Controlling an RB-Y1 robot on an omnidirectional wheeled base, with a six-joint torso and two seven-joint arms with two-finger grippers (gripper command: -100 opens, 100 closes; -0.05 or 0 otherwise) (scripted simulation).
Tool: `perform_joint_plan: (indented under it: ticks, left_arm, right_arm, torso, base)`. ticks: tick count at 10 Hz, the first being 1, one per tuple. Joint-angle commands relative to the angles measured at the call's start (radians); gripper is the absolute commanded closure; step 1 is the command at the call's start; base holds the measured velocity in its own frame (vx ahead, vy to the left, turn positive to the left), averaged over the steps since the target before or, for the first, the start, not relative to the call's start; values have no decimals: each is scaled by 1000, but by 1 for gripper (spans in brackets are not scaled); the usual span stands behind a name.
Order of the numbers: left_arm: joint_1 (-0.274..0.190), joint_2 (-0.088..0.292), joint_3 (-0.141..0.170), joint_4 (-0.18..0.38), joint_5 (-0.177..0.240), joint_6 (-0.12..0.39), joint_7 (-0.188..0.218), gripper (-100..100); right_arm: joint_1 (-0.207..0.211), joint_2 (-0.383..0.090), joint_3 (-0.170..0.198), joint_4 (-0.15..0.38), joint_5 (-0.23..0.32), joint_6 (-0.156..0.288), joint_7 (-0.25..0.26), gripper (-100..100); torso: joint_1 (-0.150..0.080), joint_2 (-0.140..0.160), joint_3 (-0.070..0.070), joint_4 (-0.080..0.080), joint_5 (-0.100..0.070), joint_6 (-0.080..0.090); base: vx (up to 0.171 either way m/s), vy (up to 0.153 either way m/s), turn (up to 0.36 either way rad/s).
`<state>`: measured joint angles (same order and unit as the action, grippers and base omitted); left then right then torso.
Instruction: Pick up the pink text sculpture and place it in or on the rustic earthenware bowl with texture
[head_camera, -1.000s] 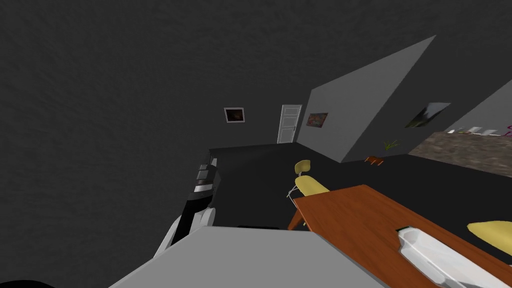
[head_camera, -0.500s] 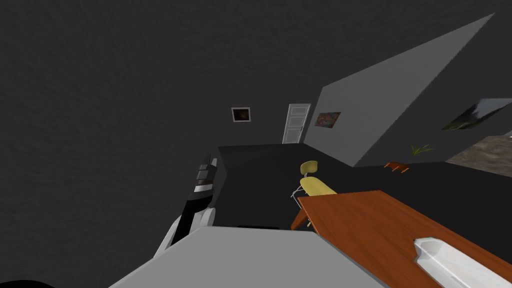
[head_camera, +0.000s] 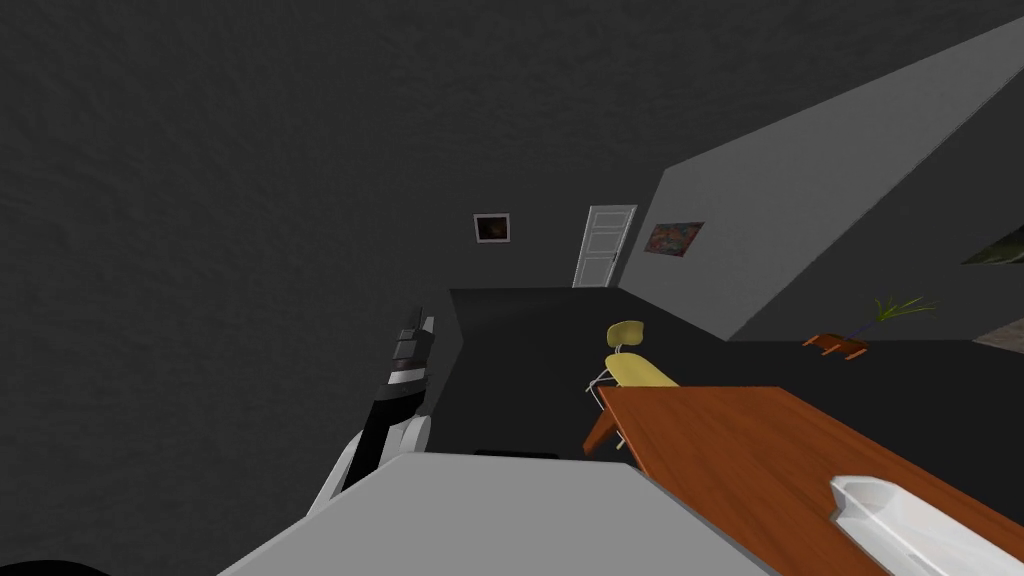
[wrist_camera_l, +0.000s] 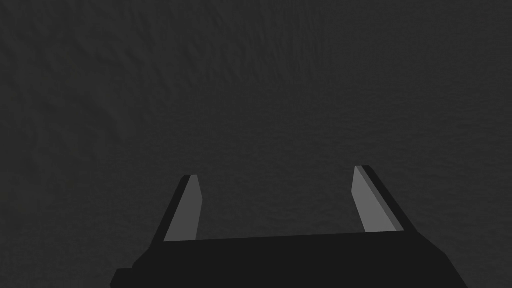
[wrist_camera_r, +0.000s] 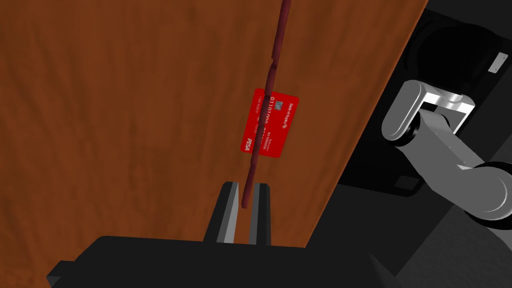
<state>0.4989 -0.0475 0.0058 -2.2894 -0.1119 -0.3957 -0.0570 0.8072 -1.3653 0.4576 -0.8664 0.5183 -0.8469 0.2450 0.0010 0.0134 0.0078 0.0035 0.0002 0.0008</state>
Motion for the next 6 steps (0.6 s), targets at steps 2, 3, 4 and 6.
perform_joint_plan:
  ticks: [2,3,4,6]
  left_arm:
    - [0,0,0,0,0,0,0,0]
    - [0,0,0,0,0,0,0,0]
    - [0,0,0,0,0,0,0,0]
    - [0,0,0,0,0,0,0,0]
  right_arm:
    - [-34,-49,18,33,-15,-63,-40,100]
    - [-46,-68,25,42,-20,-82,-58,100]
    - [-57,-88,31,51,-25,-101,-76,100]
    - [-68,-107,37,61,-29,-119,-95,100]
  torso:
    - [-1,1,0,0,0,0]
    - [0,2,1,0,-1,1]
    - [1,3,2,0,0,1]
    - [-1,5,3,1,0,1]
  base:
    - [-177,-7,114]
    - [-192,18,125]
    - [-219,-24,32]
    - [-169,-18,44]
